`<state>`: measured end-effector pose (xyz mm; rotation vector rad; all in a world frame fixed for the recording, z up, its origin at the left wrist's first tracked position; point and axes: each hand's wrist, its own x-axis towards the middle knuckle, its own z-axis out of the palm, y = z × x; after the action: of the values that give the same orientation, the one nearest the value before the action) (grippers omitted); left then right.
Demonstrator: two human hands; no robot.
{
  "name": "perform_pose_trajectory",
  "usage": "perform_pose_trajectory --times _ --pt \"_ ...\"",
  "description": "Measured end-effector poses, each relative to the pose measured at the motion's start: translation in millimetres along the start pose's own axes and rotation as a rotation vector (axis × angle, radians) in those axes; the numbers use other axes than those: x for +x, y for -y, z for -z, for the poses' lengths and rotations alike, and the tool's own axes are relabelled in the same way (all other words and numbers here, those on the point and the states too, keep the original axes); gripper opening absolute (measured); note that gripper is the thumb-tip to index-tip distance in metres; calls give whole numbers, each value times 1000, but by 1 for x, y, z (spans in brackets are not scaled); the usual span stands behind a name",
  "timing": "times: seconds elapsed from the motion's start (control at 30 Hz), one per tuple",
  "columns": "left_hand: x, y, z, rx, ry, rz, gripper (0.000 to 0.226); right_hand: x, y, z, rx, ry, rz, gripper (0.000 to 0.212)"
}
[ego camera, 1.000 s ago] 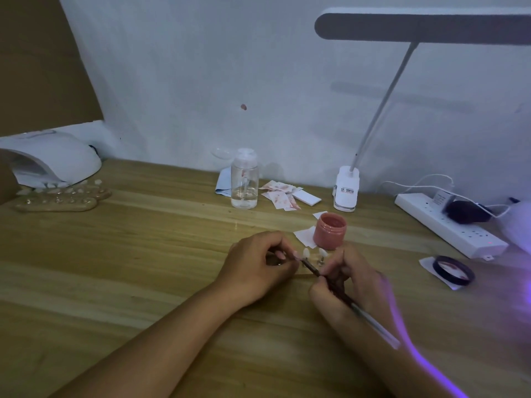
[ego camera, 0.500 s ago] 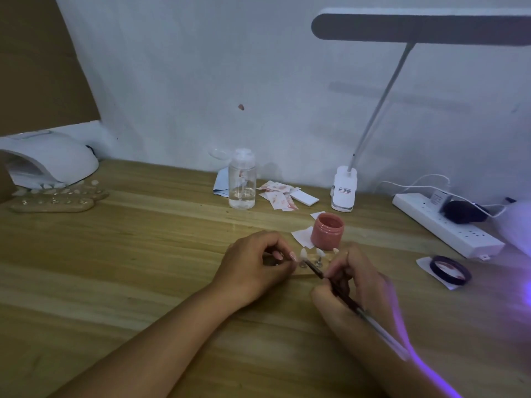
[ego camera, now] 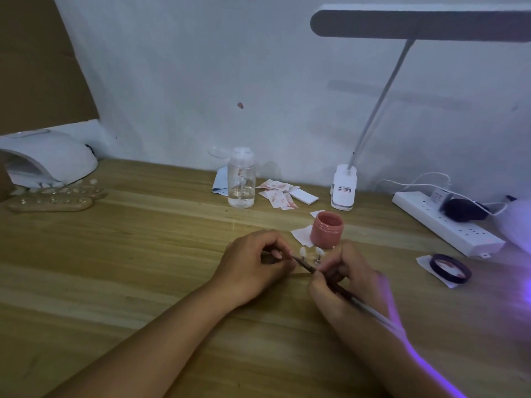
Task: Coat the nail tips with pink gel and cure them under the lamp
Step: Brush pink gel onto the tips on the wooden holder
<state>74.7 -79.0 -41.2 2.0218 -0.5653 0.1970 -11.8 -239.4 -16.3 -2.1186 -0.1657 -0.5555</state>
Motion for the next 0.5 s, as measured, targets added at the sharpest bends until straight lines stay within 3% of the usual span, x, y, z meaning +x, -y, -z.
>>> perform_pose_trajectory --times 0.13,0.3,0.5 --pt "0 -1 0 -9 11 11 19 0 -1 2 24 -87 -11 18" --pt "0 -2 0 -8 6 9 17 1 -1 -1 26 -21 -21 17" --pt "-1 -1 1 -17 8 22 21 2 -1 0 30 -62 -22 17"
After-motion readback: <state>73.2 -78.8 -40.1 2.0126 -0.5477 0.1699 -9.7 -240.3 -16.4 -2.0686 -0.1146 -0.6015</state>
